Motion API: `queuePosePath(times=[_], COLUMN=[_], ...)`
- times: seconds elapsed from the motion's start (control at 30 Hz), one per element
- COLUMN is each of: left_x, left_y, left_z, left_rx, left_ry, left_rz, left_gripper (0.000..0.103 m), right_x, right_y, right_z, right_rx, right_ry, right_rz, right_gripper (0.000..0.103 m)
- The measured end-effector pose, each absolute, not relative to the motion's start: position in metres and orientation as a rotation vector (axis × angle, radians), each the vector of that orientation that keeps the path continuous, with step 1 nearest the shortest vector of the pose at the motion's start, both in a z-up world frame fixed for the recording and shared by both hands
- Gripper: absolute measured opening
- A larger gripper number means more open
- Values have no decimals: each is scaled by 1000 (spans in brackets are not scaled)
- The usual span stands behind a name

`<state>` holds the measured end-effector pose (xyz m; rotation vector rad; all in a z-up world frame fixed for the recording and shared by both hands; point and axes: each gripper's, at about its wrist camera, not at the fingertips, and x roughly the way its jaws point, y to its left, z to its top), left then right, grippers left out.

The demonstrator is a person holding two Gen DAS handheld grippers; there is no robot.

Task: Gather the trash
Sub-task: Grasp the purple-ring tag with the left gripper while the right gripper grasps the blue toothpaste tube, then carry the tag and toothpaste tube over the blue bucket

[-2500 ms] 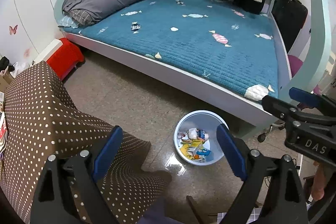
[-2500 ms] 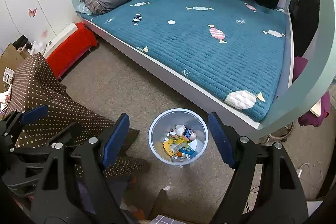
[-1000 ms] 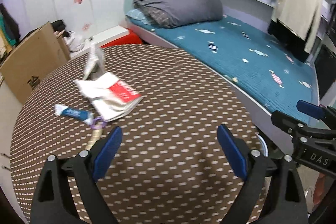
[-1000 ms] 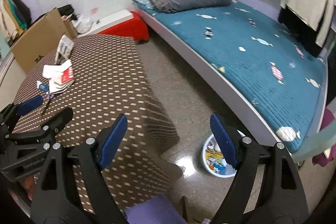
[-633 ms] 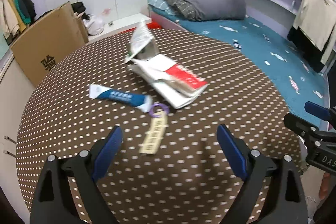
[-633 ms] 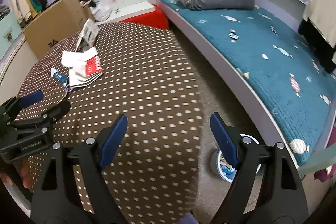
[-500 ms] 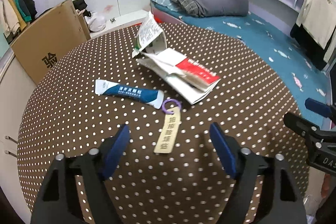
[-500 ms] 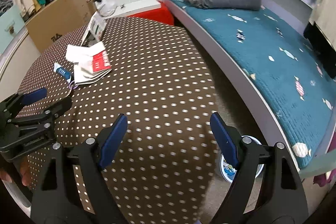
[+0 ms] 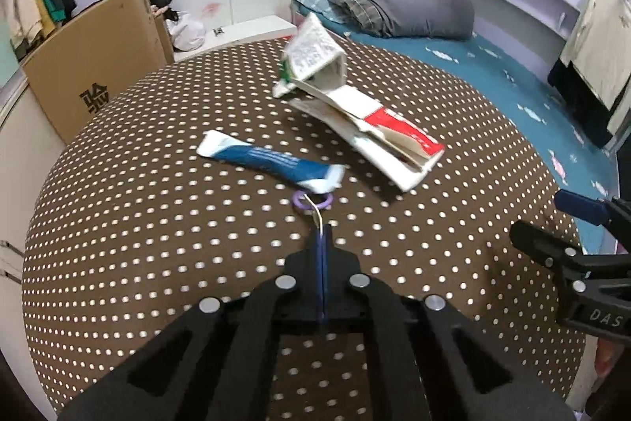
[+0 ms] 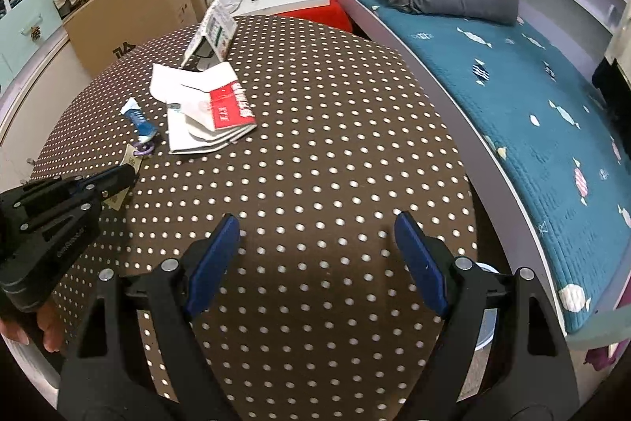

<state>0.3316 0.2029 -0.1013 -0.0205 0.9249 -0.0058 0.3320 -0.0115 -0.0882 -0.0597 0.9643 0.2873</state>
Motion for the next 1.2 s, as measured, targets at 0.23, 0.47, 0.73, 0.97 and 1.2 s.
queuePosePath(times=[0.23, 0.47, 0.73, 0.97, 1.2], left_x=[311, 301, 302, 307, 309], left_y=[226, 264, 306, 314, 293], left_z=[-82, -64, -65, -73, -73], left_rx=[-56, -116, -172, -182, -149], left_ry=[858, 807, 807, 828, 833], left_rz=[34, 93, 177, 207, 192], left_gripper=[1, 1, 1, 1, 1], right_x=[332, 341, 365, 380, 363], right_y=[26, 88, 152, 168, 140], right_z=[-73, -63, -81, -96, -84], right_rx=[-112, -201, -311, -344, -265], right_ry=[900, 828, 858, 902, 905], right_rz=[388, 583, 719, 717, 727], right_gripper=[80, 77, 60, 23, 12])
